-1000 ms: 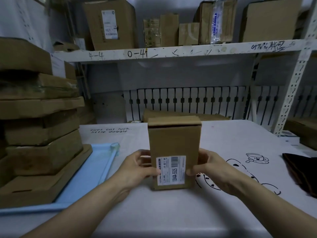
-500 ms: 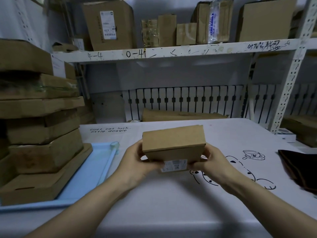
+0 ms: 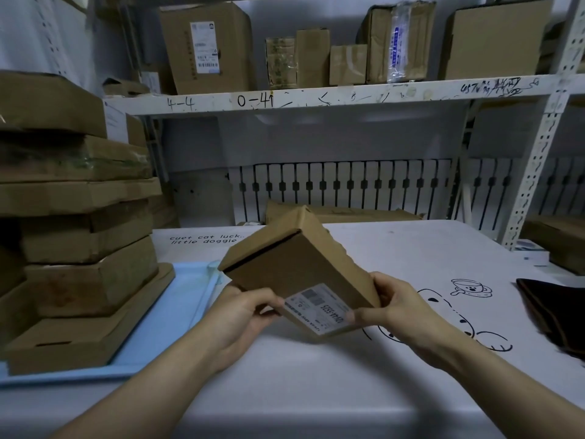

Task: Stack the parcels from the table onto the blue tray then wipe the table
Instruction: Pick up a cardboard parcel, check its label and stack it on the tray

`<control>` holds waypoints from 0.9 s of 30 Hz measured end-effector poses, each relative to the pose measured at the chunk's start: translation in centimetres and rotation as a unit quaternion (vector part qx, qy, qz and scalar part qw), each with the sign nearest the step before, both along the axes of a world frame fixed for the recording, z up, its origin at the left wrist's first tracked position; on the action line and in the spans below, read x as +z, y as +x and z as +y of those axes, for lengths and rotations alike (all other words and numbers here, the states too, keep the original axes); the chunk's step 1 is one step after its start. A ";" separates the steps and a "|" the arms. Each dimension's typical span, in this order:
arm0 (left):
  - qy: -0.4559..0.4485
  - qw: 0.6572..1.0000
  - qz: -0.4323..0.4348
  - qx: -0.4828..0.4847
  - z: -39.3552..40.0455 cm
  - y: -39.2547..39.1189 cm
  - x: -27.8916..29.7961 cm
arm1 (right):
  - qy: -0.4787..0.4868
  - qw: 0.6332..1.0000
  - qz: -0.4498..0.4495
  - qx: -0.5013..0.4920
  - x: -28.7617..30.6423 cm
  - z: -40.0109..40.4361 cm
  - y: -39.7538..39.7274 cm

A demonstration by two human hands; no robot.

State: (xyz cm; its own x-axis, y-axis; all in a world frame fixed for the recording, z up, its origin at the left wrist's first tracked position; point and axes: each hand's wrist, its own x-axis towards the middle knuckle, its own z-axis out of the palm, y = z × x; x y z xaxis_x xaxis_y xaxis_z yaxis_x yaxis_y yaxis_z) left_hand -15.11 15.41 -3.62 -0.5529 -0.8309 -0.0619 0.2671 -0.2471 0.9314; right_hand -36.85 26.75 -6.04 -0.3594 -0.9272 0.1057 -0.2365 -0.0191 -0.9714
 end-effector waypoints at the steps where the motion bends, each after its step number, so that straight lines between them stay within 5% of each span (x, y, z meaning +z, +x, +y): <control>1: 0.010 1.000 -0.007 0.000 -0.2 0.0 -0.1 | -0.010 1.000 0.001 -0.009 0.1 0.0 0.1; 6: -0.056 0.982 -0.164 0.078 -0.3 -0.1 -0.7 | -0.071 0.992 0.027 -0.100 1.2 -0.3 0.3; 10: -0.274 0.926 -0.206 0.155 0.4 -0.1 -0.7 | -0.104 0.982 0.076 -0.141 1.8 -0.6 0.1; 12: -0.411 0.865 -0.233 0.168 0.8 0.0 -0.5 | -0.106 0.978 0.099 -0.150 1.8 -0.8 0.1; 15: -0.603 0.729 -0.262 0.190 1.2 0.1 0.3 | -0.081 0.975 0.132 -0.162 1.6 -1.0 0.6; 18: -0.693 0.629 -0.286 0.206 1.0 -0.2 1.0 | -0.081 0.967 0.174 -0.170 1.6 -1.0 1.1; 27: -0.670 0.648 -0.346 0.109 -0.9 -1.6 0.8 | -0.122 0.966 0.205 -0.102 2.5 -0.2 2.4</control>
